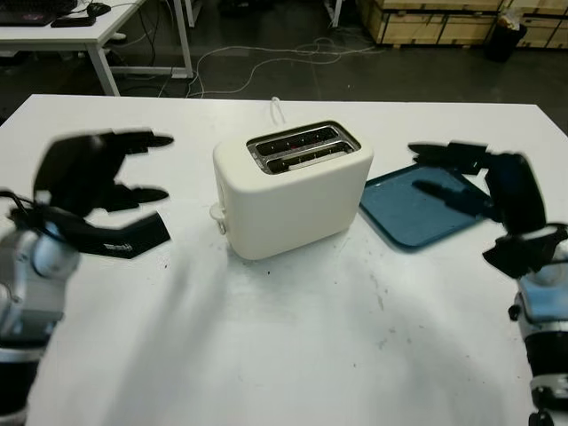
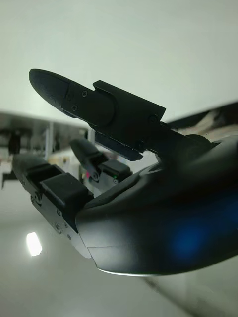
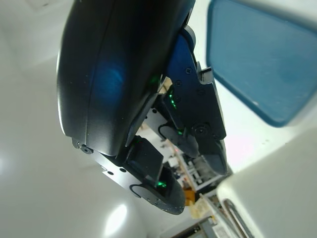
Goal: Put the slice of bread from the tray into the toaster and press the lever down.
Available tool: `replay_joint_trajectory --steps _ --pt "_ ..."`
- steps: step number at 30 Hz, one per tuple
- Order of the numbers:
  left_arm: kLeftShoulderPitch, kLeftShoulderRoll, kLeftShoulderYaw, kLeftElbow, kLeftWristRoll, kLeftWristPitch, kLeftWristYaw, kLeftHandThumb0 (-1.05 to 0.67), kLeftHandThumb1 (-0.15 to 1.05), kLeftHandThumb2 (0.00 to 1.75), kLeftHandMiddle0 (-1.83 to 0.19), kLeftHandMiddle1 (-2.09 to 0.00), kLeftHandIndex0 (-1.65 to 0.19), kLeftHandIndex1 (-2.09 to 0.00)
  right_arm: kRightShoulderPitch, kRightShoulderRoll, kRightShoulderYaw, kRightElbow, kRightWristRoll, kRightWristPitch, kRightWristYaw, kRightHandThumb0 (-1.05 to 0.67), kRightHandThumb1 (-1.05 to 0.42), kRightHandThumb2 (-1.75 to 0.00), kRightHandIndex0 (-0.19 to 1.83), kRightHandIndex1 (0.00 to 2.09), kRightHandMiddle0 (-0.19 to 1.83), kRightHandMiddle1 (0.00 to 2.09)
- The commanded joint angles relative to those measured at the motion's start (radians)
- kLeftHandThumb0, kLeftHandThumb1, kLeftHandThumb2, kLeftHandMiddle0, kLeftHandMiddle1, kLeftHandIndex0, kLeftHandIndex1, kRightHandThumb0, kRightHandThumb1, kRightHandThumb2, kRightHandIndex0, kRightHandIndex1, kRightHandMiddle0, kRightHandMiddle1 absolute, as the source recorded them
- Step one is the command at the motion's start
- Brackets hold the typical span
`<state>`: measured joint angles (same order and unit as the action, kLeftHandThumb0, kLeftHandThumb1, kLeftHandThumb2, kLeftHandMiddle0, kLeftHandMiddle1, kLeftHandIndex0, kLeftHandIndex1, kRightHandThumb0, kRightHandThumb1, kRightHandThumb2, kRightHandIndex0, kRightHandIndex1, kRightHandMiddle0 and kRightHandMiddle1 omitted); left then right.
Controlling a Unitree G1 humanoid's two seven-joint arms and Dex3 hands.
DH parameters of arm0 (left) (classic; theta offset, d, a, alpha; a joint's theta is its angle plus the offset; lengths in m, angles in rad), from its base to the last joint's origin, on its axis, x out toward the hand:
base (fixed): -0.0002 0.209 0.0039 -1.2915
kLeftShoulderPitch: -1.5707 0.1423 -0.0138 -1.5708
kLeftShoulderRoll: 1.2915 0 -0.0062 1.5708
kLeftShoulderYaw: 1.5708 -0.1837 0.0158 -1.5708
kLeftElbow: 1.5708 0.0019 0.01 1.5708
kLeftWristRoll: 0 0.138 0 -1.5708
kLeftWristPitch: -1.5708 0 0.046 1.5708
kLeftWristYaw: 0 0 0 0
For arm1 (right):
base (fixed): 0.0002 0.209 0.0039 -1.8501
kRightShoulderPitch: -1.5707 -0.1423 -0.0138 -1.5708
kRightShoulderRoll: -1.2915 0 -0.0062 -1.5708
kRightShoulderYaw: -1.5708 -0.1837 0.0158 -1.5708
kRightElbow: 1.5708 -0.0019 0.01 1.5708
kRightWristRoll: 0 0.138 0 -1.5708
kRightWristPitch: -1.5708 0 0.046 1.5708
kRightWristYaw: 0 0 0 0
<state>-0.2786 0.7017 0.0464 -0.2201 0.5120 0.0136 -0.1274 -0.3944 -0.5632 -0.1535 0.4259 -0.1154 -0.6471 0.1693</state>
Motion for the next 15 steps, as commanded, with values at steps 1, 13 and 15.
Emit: replay_joint_trajectory --steps 1,13,15 --pt "-0.054 0.032 0.006 0.019 -0.006 -0.02 -0.037 -0.51 0.64 0.0 -1.04 -0.38 -1.04 -0.08 -0.063 -0.039 0.007 0.034 -0.021 0.032 0.014 -0.17 -0.74 0.0 1.03 0.02 0.9 0.01" --pt "-0.219 0.108 -0.038 0.091 -0.041 -0.082 -0.254 -0.46 0.58 0.0 -1.18 -0.26 -1.16 -0.05 -0.333 -0.179 0.139 0.138 -0.155 0.169 0.174 -0.33 -0.74 0.0 0.93 0.0 0.84 0.0" --pt "-0.239 0.105 -0.044 0.1 -0.04 -0.088 -0.266 -0.52 0.59 0.01 -1.19 -0.25 -1.17 -0.04 -0.359 -0.182 0.159 0.15 -0.165 0.167 0.189 -0.32 -0.73 0.0 0.92 0.0 0.84 0.0"
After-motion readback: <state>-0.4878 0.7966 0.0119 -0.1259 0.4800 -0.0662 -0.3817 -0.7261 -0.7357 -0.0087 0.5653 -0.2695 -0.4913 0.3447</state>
